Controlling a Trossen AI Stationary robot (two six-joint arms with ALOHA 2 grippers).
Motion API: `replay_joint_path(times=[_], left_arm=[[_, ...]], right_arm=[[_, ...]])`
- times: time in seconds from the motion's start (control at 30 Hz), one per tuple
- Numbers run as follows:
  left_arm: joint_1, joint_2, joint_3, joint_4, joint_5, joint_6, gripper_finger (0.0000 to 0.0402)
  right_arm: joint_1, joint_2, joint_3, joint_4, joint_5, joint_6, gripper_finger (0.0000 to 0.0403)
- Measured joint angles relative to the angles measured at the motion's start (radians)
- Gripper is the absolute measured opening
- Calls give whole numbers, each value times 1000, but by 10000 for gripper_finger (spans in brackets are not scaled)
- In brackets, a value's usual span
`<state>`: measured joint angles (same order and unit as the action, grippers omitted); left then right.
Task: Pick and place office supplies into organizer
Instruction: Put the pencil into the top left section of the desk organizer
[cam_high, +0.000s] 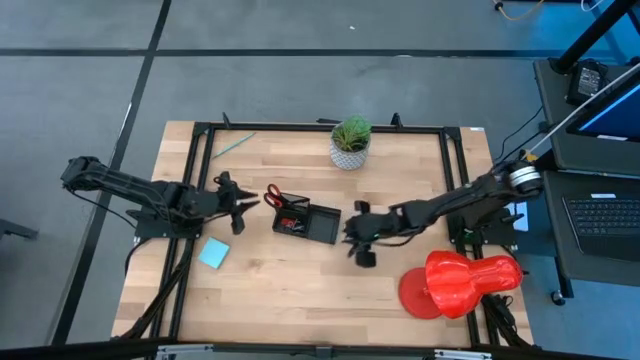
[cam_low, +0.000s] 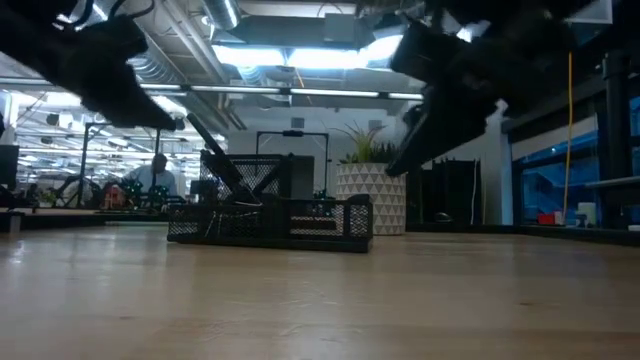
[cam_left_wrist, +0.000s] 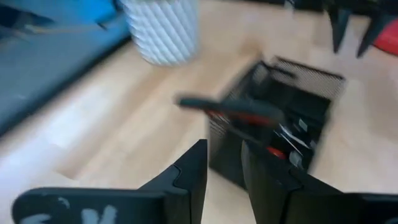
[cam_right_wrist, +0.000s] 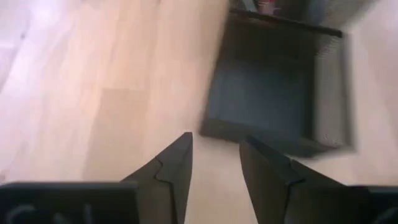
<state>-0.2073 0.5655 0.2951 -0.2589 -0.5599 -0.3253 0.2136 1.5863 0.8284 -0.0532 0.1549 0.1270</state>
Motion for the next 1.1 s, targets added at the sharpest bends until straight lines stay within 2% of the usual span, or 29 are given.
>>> replay_joint_path(times=[0.1, 0.33, 0.4, 0.5, 0.63, 0.77, 0.93, 1.1], left_arm=[[4, 0, 43, 3, -80, 42, 104], [77, 28, 135, -35, -71, 73, 145], [118, 44, 174, -93, -69, 43, 156], [202, 87, 263, -281, -60, -61, 164], [341, 173, 368, -529, 28, -169, 165], [486, 280, 452, -674, 118, -175, 163], [673, 443, 543, -751, 201, -80, 162], [849, 628, 616, -756, 266, -3, 162]], right_arm=[[-21, -104, -107, 73, 5, -7, 135], [-87, -313, -222, 98, 4, -125, 135], [-111, -349, -238, 103, 2, -160, 135], [-151, -379, -260, 98, 1, -204, 135], [-195, -386, -282, 91, 0, -214, 135], [-218, -386, -295, 92, -22, -187, 136], [-226, -386, -295, 138, -97, -184, 136], [-226, -386, -295, 177, -108, -184, 136]])
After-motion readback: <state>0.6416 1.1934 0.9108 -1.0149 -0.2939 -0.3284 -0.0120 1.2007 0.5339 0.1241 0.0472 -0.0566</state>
